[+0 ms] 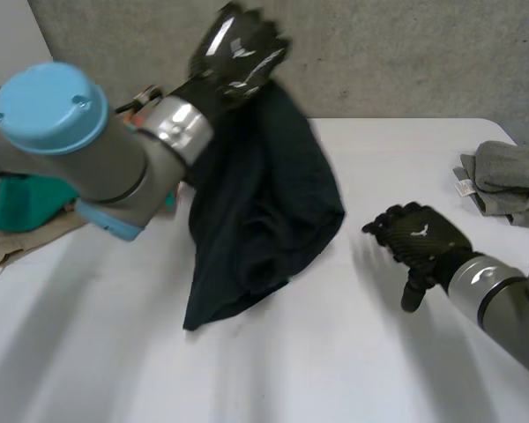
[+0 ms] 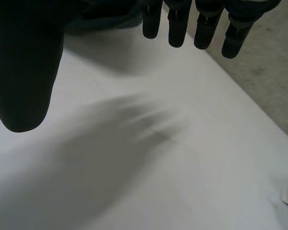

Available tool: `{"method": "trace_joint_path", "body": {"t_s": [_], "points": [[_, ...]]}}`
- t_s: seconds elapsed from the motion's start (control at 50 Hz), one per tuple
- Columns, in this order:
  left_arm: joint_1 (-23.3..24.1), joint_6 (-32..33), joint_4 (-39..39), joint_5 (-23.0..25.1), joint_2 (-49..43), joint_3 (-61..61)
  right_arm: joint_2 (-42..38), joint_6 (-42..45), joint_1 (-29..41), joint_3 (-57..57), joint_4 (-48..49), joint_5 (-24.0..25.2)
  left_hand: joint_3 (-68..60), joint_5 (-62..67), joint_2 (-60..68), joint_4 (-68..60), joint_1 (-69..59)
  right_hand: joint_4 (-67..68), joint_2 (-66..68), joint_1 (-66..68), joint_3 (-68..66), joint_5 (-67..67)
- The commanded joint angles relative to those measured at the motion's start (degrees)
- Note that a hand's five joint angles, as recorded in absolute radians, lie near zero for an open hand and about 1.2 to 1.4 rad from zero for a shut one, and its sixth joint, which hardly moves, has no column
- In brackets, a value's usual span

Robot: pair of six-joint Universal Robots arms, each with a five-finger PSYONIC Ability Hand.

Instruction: Fold the laundry.

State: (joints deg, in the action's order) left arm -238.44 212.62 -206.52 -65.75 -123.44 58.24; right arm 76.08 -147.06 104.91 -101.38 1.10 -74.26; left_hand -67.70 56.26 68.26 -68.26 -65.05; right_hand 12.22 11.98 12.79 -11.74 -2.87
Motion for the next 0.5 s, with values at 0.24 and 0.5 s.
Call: {"method": "trace_joint_path", "body": {"t_s": [0.24,0.5], "points": [[15.3,-4.0,12.3,8.0,-17.5,-13.7,2.9,-9.0,-13.7,6.1,-0.7,-2.5,57.7,-56.3,-58.3,58.3,55.0,-2.2,-2.0,-2.8,1.7,2.9],[10.0,-6.6,19.6,-15.7,0.0,-1.1,4.8,-6.2,-10.4,8.8,-4.1,2.1,57.7,-56.3,-58.3,58.3,55.0,-2.2,-2.0,-2.8,1.7,2.9]]}}
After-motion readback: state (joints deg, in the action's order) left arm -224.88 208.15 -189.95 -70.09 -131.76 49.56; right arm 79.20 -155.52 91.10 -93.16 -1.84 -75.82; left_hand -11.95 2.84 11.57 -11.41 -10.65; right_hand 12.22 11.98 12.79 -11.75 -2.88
